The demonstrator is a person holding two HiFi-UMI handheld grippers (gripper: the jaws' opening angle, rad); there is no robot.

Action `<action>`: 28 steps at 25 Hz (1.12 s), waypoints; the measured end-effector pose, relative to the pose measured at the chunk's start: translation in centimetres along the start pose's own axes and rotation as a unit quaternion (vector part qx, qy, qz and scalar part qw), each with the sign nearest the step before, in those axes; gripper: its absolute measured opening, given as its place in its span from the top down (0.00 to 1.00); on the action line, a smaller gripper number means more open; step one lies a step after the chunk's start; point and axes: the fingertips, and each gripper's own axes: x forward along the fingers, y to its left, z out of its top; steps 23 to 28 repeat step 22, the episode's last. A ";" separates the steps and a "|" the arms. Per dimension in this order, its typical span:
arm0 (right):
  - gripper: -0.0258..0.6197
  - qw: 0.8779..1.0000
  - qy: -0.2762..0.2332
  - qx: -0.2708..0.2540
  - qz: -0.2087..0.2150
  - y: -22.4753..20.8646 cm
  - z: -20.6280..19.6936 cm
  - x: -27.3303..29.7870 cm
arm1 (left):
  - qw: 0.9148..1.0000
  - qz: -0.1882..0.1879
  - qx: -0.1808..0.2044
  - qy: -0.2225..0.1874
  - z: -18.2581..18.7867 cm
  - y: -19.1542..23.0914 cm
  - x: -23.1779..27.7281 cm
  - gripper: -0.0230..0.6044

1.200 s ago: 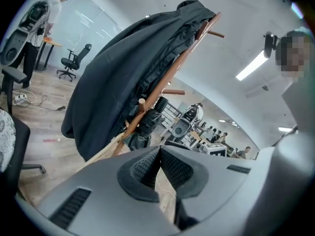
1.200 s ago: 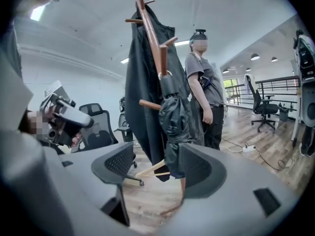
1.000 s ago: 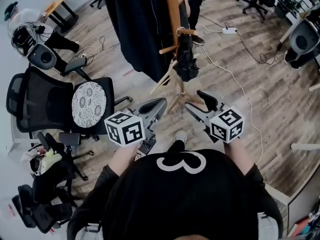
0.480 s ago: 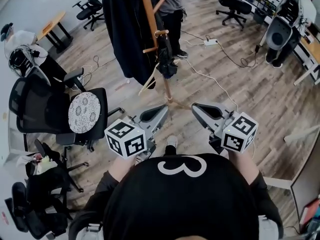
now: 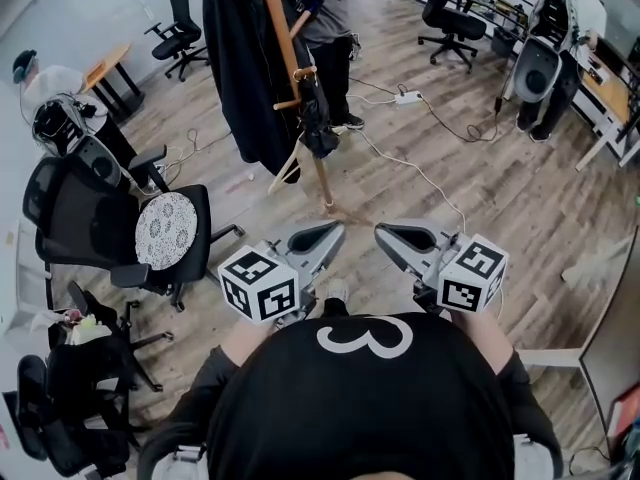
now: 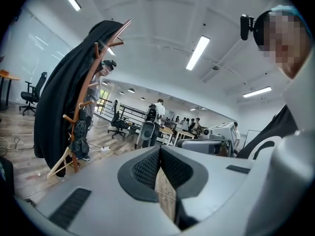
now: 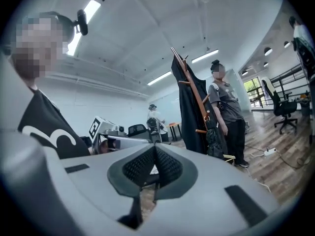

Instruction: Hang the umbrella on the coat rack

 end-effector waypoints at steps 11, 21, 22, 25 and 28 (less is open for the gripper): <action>0.92 1.000 0.006 0.014 -0.013 0.5 -1.1 -1.8 | 1.000 -0.005 0.013 0.025 -0.8 -2.7 0.0 0.94; 0.92 0.999 -0.001 0.050 -0.003 0.5 -1.8 -2.4 | 0.999 -0.003 0.005 0.036 -2.0 -2.7 0.3 0.94; 0.92 0.999 0.000 0.054 -0.004 0.3 -2.0 -2.4 | 0.999 -0.003 0.004 0.037 -2.2 -2.6 0.4 0.94; 0.92 0.999 0.000 0.054 -0.004 0.3 -2.0 -2.4 | 0.999 -0.003 0.004 0.037 -2.2 -2.6 0.4 0.94; 0.92 0.999 0.000 0.054 -0.004 0.3 -2.0 -2.4 | 0.999 -0.003 0.004 0.037 -2.2 -2.6 0.4 0.94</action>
